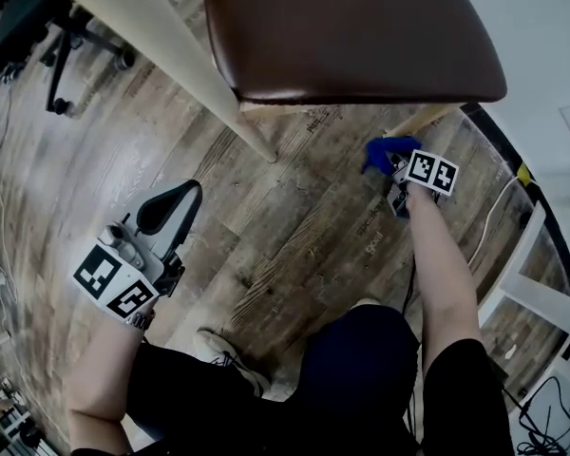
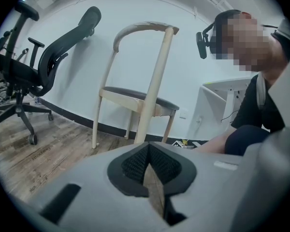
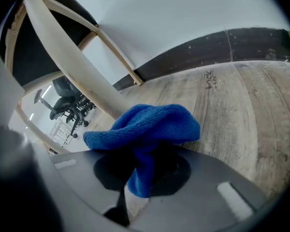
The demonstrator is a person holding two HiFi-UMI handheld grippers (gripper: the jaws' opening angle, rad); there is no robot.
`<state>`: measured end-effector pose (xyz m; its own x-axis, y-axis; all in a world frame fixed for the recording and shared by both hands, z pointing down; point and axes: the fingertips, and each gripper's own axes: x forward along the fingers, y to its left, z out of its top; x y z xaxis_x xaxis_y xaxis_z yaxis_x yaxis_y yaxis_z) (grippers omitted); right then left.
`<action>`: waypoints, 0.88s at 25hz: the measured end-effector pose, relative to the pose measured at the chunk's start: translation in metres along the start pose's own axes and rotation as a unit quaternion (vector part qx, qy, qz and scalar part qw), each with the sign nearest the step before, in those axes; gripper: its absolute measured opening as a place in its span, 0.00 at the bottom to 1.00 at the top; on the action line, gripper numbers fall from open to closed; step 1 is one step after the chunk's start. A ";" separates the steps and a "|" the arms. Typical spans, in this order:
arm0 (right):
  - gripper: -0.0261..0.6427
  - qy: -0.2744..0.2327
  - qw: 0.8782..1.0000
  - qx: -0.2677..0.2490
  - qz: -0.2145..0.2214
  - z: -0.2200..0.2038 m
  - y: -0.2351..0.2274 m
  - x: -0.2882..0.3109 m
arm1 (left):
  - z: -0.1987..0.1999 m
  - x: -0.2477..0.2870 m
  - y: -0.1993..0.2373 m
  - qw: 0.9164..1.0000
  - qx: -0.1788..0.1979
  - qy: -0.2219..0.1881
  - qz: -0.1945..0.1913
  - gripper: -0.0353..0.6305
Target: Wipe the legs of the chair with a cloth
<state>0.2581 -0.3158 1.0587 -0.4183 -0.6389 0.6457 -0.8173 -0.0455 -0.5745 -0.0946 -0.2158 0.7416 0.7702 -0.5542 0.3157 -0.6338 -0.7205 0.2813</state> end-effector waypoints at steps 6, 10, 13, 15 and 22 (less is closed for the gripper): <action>0.14 0.002 1.000 0.003 -0.006 -0.001 0.000 0.002 | 0.003 -0.003 0.002 1.000 0.001 -0.006 0.000 0.05; 0.14 -0.004 1.000 -0.012 -0.016 0.004 0.006 -0.008 | 0.006 -0.008 0.001 1.000 0.002 -0.016 -0.001 0.05; 0.14 -0.014 1.000 -0.022 -0.010 0.013 0.016 -0.021 | 0.010 -0.012 0.002 1.000 0.001 -0.025 -0.003 0.05; 0.14 -0.021 0.999 -0.034 -0.005 0.022 0.025 -0.032 | 0.012 -0.013 0.002 1.000 0.001 -0.030 -0.006 0.05; 0.14 -0.046 0.994 -0.097 0.009 0.061 0.067 -0.083 | 0.016 -0.014 -0.008 0.999 0.000 -0.038 -0.023 0.05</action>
<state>0.2619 -0.3122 0.9356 -0.4031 -0.7056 0.5828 -0.8750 0.1104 -0.4714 -0.0995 -0.2089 0.7201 0.8013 -0.5512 0.2325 -0.5981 -0.7456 0.2937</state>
